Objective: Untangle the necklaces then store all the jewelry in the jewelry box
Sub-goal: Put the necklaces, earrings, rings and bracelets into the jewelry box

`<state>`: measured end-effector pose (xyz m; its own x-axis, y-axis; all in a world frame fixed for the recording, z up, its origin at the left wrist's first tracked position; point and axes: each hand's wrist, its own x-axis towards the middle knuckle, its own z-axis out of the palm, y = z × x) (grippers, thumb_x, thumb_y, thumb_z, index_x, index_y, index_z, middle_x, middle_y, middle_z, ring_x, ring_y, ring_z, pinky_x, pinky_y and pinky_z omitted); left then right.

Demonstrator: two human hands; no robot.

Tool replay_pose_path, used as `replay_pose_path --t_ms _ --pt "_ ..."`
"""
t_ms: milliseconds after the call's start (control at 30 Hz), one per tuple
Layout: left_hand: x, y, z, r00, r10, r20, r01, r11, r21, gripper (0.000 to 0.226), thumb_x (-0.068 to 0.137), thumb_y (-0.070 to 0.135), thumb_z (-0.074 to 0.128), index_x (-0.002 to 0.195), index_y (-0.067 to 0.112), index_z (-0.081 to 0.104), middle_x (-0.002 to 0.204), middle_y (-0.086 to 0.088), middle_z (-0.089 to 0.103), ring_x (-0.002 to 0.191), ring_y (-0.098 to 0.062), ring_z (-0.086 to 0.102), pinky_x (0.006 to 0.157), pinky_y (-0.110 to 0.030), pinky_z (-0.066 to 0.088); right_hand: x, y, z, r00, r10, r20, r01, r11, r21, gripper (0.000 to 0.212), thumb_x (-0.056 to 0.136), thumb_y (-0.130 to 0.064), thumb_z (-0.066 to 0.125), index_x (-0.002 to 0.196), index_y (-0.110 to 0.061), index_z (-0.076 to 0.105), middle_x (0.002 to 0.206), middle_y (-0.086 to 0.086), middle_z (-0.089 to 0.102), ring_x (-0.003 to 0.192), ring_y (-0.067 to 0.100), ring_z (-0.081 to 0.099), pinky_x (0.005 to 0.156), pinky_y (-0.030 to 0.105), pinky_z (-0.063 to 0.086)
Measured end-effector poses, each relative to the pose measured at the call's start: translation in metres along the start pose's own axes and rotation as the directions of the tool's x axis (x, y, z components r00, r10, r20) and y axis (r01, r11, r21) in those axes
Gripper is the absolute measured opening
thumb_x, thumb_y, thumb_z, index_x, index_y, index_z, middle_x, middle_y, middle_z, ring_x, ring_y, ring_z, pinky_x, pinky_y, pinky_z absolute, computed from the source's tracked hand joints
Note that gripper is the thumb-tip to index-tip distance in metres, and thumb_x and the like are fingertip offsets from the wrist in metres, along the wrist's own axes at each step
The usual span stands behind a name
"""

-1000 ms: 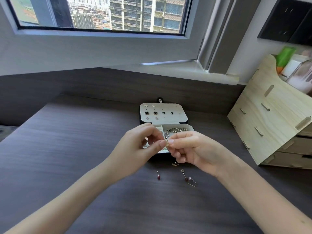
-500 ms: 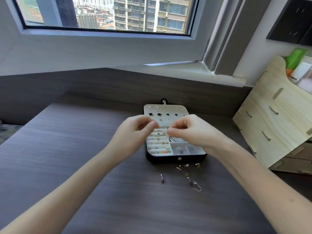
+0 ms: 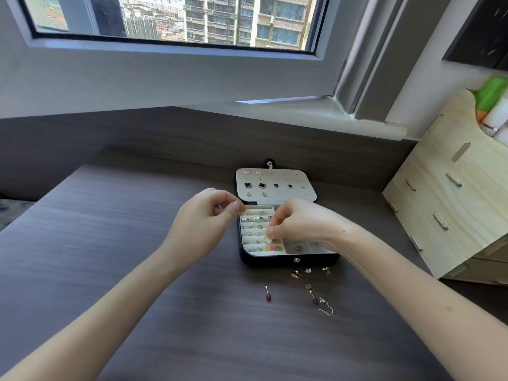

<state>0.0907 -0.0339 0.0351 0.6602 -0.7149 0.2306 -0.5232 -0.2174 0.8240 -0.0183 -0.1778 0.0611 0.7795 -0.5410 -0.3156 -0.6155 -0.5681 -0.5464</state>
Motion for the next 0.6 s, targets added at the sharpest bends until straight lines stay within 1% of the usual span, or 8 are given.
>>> replay_pose_path --t_ms 67,167,200,300,367,467,533,600 --pt "0.0 0.001 0.0 1.0 0.005 0.001 -0.005 1.0 0.007 0.017 0.092 0.022 0.055 0.082 0.024 0.069 0.086 0.001 0.061 0.073 -0.009 0.047 0.065 -0.025 0.035 0.001 -0.001 0.001 1.0 -0.019 -0.006 0.019 0.999 -0.042 0.013 0.077 -0.03 0.071 0.067 -0.024 0.067 0.072 -0.011 0.065 0.073 0.005 0.057 0.067 0.023 0.044" --pt "0.0 0.001 0.0 1.0 0.008 0.0 -0.008 1.0 0.007 0.016 0.091 0.023 0.055 0.081 0.026 0.068 0.084 0.004 0.059 0.072 -0.007 0.047 0.064 -0.024 0.034 0.002 -0.003 0.003 0.997 -0.074 -0.037 0.067 0.984 -0.165 0.015 0.073 -0.033 0.071 0.063 -0.023 0.068 0.076 -0.005 0.07 0.076 0.009 0.062 0.074 0.032 0.052" --pt "-0.001 0.002 0.001 1.0 0.007 -0.001 -0.007 1.0 0.005 0.017 0.091 0.024 0.055 0.081 0.026 0.068 0.083 0.005 0.059 0.072 -0.007 0.047 0.064 -0.023 0.034 0.002 -0.003 0.003 0.993 -0.1 -0.056 0.087 0.976 -0.197 0.014 0.073 -0.033 0.071 0.064 -0.022 0.068 0.074 -0.006 0.069 0.075 0.008 0.061 0.073 0.032 0.052" --pt "-0.001 0.001 0.001 1.0 0.006 -0.006 -0.006 1.0 0.016 0.017 0.091 0.024 0.055 0.081 0.025 0.068 0.082 0.005 0.057 0.072 -0.007 0.047 0.063 -0.023 0.033 0.001 -0.001 0.005 0.974 -0.203 -0.105 0.166 0.944 -0.285 0.013 0.072 -0.035 0.072 0.066 -0.024 0.068 0.064 -0.01 0.058 0.071 0.005 0.051 0.061 0.024 0.041" --pt "-0.002 0.001 0.003 1.0 0.006 -0.008 -0.006 1.0 0.017 0.016 0.091 0.024 0.056 0.082 0.023 0.069 0.081 0.005 0.057 0.071 -0.006 0.047 0.063 -0.023 0.033 0.0 0.001 0.006 0.953 -0.264 -0.15 0.205 0.924 -0.321 0.017 0.069 -0.04 0.075 0.063 -0.027 0.064 0.065 -0.012 0.053 0.079 0.007 0.048 0.063 0.025 0.035" --pt "-0.004 0.003 0.005 1.0 0.023 -0.011 -0.023 1.0 0.013 0.017 0.091 0.023 0.057 0.081 0.023 0.07 0.077 0.007 0.054 0.07 -0.005 0.046 0.061 -0.019 0.032 -0.01 0.007 0.0 0.928 -0.3 -0.22 0.241 0.935 -0.261 0.019 0.072 -0.043 0.075 0.065 -0.029 0.062 0.074 -0.011 0.058 0.082 0.006 0.05 0.07 0.024 0.035" --pt "-0.007 0.004 0.005 0.999 0.043 -0.002 -0.043 0.999 0.012 0.017 0.091 0.022 0.057 0.079 0.024 0.069 0.075 0.008 0.053 0.07 -0.003 0.046 0.058 -0.013 0.031 -0.023 0.017 -0.01 0.917 -0.285 -0.278 0.262 0.958 -0.118 0.016 0.078 -0.039 0.071 0.068 -0.027 0.068 0.073 -0.008 0.064 0.07 0.002 0.052 0.064 0.021 0.036" --pt "-0.012 0.004 0.006 0.998 0.061 0.006 -0.062 0.998 0.013 0.017 0.09 0.021 0.058 0.078 0.025 0.069 0.075 0.008 0.053 0.071 -0.004 0.047 0.057 -0.01 0.03 -0.041 0.035 -0.018 0.902 -0.275 -0.332 0.267 0.961 -0.073 0.015 0.082 -0.036 0.068 0.07 -0.026 0.071 0.068 -0.012 0.061 0.061 -0.002 0.05 0.057 0.017 0.031"
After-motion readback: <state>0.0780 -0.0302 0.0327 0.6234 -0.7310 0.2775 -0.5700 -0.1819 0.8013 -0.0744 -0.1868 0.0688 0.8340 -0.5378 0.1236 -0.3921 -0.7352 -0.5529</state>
